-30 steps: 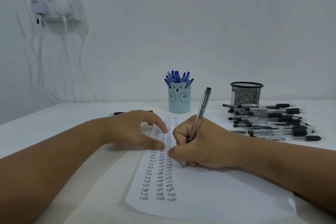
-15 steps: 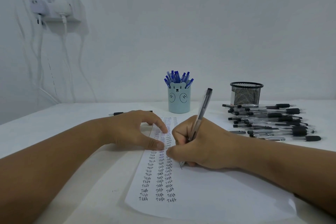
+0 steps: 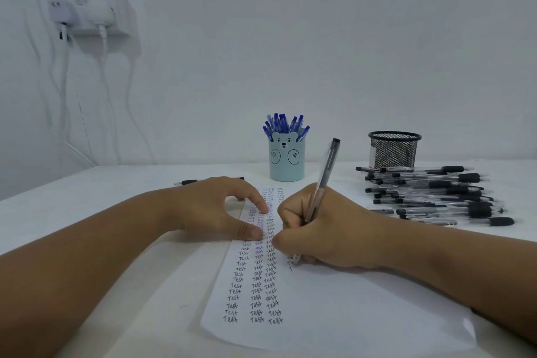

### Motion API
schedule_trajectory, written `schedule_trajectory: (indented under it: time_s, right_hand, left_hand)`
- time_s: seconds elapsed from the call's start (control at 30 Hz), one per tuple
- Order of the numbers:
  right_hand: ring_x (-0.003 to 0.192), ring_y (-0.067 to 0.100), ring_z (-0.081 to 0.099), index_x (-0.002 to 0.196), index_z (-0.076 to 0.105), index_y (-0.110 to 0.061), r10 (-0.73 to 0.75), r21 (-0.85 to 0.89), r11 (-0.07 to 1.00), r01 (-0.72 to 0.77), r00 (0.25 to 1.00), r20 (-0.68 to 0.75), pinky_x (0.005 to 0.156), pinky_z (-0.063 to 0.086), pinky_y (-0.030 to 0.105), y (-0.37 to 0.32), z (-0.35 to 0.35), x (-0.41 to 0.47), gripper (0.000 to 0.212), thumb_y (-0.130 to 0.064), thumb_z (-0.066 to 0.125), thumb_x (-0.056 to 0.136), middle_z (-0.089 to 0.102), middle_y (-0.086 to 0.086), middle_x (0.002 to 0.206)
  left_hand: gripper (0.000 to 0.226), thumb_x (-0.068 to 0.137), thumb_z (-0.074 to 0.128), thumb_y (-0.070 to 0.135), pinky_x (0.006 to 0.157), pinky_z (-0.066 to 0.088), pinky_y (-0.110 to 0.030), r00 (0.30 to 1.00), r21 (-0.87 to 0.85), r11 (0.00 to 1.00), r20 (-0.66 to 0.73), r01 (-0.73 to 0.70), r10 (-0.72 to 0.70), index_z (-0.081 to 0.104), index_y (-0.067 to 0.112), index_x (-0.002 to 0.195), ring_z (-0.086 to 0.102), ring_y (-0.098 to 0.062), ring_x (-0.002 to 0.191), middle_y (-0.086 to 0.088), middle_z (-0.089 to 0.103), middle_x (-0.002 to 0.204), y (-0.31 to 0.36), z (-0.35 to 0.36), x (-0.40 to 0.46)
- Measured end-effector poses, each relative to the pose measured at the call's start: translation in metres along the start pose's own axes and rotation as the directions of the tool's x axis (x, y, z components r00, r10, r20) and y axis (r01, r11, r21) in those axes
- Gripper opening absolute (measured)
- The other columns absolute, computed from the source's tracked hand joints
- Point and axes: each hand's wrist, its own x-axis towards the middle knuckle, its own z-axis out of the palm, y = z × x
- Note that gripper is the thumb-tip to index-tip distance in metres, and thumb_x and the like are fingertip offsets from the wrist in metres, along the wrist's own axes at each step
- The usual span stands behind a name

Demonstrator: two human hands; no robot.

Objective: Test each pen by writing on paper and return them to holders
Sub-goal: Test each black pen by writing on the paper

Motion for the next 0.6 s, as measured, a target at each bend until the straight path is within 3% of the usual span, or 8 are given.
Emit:
schedule_trajectory:
  time_s: [0.17,0.27,0.37,0.6]
  right_hand:
    - [0.046,0.016,0.038,0.052,0.039,-0.013,-0.018,-0.033,0.999,0.019,1.000,0.006,0.047,0.034,0.021,-0.0008,0.0004,0.0000,0.043,0.001,0.067,0.082,0.041,0.008,0.050]
    - [0.048,0.017,0.037,0.054,0.040,-0.010,-0.030,-0.043,0.999,0.030,1.000,-0.001,0.049,0.033,0.022,0.0007,0.0003,0.0005,0.039,0.001,0.067,0.081,0.041,0.012,0.053]
    - [0.047,0.018,0.038,0.053,0.039,-0.012,-0.041,-0.038,0.998,0.042,0.999,0.005,0.048,0.033,0.021,0.0017,0.0000,0.0002,0.043,0.002,0.067,0.082,0.042,0.011,0.052]
    - [0.047,0.017,0.033,0.051,0.035,-0.015,-0.051,-0.050,0.997,0.052,0.998,0.021,0.049,0.031,0.024,0.0014,-0.0009,0.0009,0.046,0.003,0.065,0.081,0.037,0.010,0.051]
  left_hand:
    - [0.063,0.056,0.073,0.081,0.116,0.033,-0.038,1.000,0.005,1.000,0.001,0.008,-0.008,0.062,0.057,0.114,0.036,0.007,0.137,0.030,0.056,0.129,-0.0004,0.0001,-0.0002]
    - [0.056,0.063,0.079,0.074,0.115,0.034,-0.037,1.000,-0.001,1.000,0.002,0.013,-0.013,0.063,0.057,0.113,0.043,0.007,0.129,0.027,0.056,0.128,0.0004,0.0004,0.0000]
    - [0.059,0.060,0.079,0.076,0.116,0.033,-0.036,1.000,-0.005,1.000,-0.004,0.017,-0.017,0.063,0.057,0.114,0.037,0.008,0.136,0.029,0.056,0.129,0.0006,0.0002,-0.0003]
    - [0.059,0.060,0.077,0.077,0.113,0.035,-0.035,1.000,0.003,1.000,-0.004,0.013,-0.013,0.063,0.057,0.114,0.045,0.009,0.127,0.031,0.056,0.128,0.0009,0.0003,-0.0002]
